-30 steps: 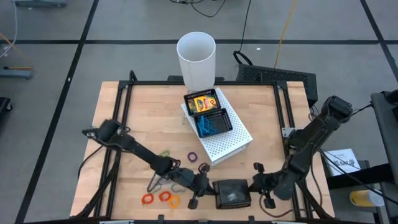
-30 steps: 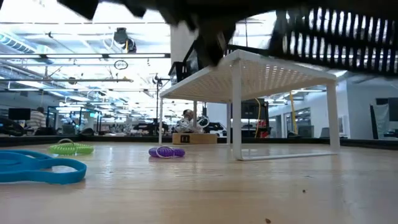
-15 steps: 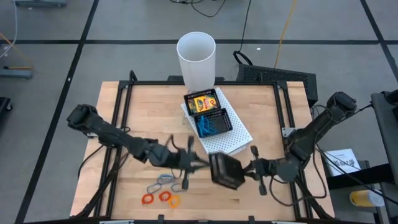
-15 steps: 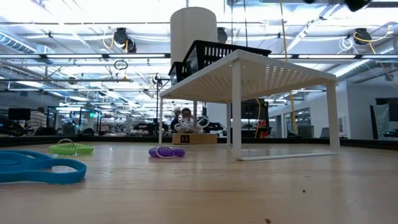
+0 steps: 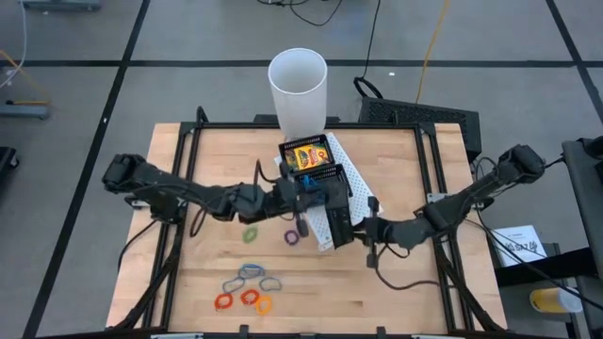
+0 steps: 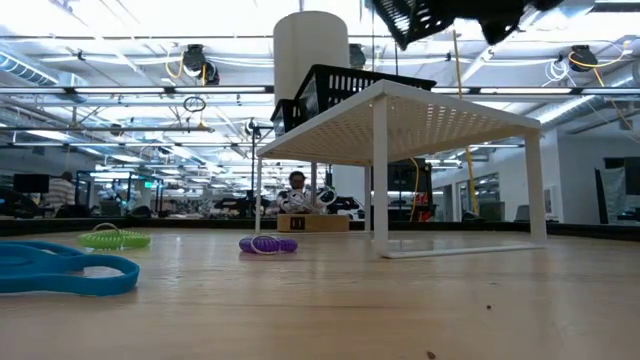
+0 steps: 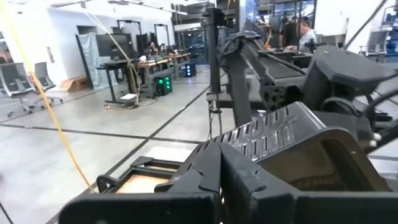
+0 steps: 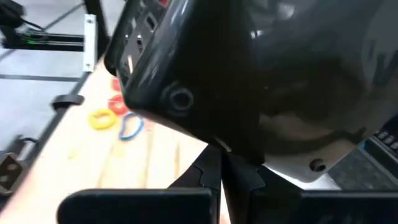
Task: Pick & Place Office Desk Supplies
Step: Put the black bin on the shelf
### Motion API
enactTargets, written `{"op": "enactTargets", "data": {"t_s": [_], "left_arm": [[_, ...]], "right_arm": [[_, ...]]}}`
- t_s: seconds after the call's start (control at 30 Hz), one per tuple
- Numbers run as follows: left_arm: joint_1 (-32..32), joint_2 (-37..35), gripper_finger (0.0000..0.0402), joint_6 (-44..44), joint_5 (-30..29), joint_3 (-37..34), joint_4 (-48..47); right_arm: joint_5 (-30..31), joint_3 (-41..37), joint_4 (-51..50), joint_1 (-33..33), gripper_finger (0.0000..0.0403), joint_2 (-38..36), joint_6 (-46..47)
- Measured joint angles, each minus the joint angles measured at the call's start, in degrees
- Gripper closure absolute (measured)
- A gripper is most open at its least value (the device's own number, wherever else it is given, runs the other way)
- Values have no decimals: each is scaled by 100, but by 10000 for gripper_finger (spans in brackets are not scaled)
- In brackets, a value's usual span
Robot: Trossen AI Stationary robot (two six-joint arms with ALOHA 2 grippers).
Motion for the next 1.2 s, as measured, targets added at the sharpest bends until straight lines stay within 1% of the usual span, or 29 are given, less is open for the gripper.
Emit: {"op": "enactTargets", "data": {"t_s": [0.13,0.23,0.43,0.57,0.63,0.7,0.83,0.97,1.1,1.2], "left_arm": [[139,8,379,-11,88,-7,65],[252,9,371,-26,296,-7,107],[479,20,386,-500,411,-16,99],[562,16,397,-640,983,-15,171],[579,16,393,-688,1265,-15,205],[579,14,383,-728,1399,-11,214],[579,14,368,-734,1414,-9,302],[623,18,365,-734,1399,-12,419],[691,25,364,-756,1399,-17,439],[730,53,364,-949,1408,-19,445]], "right_arm": [[8,-3,15,-146,403,105,-2],[31,-3,21,-263,403,192,-2],[36,-3,105,-471,403,366,-2],[35,-3,128,-580,403,437,-2],[42,-3,149,-633,403,463,0],[48,-3,233,-684,403,501,2],[39,-5,527,-797,403,620,238],[23,-7,816,-864,403,767,376],[-274,-6,885,-924,403,808,323],[-398,-7,914,-947,403,810,319]]}}
